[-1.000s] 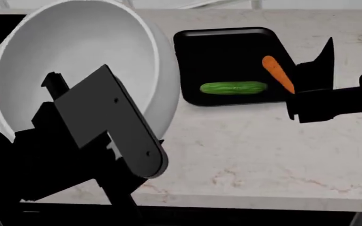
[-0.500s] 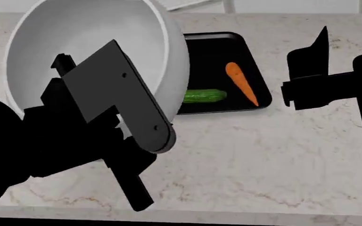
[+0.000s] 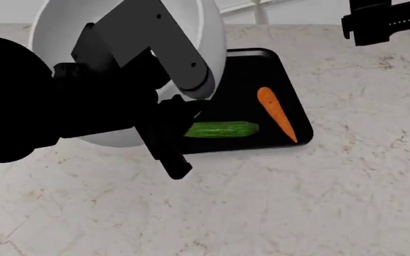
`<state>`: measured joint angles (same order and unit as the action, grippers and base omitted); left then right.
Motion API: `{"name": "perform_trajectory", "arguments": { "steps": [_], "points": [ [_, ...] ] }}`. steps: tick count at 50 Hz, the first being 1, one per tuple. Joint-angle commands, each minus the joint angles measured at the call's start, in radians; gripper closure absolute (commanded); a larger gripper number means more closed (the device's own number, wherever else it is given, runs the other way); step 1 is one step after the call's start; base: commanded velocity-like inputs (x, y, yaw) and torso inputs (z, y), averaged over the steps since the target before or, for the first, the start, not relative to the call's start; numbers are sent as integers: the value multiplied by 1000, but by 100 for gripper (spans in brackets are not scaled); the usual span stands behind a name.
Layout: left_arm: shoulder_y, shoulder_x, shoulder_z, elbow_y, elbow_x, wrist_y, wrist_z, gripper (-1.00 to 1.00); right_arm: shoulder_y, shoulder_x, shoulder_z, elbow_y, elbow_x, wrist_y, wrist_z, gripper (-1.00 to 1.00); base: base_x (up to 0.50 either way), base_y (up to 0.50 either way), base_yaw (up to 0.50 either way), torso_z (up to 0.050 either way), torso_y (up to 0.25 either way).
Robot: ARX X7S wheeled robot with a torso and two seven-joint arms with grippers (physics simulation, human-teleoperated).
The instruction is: Place the two vegetables and bowl onto the tray for setting up a vegetable dip station.
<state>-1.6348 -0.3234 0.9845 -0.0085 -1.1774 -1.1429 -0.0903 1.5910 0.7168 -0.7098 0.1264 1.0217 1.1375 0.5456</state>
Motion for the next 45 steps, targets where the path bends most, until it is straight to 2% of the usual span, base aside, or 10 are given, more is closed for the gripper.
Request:
{"name": "perform_trajectory", "arguments": {
  "steps": [1, 8, 13, 33, 41, 45],
  "points": [
    [-54, 81, 64, -230, 112, 76, 151, 100, 53, -85, -99, 246, -133, -73, -120, -100, 0, 0, 0, 0, 0],
    [-77, 149, 110, -399, 175, 127, 232, 100, 36, -121, -129, 323, -169, -125, -161, -100, 26, 0, 0, 0, 0],
    [-84, 169, 115, -449, 188, 142, 250, 100, 29, -120, -126, 334, -172, -141, -165, -100, 482, 0, 0, 0, 0],
    [-62, 158, 134, -392, 182, 133, 236, 100, 12, -102, -95, 277, -143, -130, -130, -100, 496, -9, 0, 0, 2],
    [-64, 152, 130, -368, 171, 125, 231, 100, 23, -116, -113, 302, -156, -127, -147, -100, 20, 0, 0, 0, 3],
    [-63, 152, 134, -370, 175, 130, 234, 100, 17, -115, -107, 302, -149, -124, -144, -100, 2, -500, 0, 0, 0]
  ]
}}
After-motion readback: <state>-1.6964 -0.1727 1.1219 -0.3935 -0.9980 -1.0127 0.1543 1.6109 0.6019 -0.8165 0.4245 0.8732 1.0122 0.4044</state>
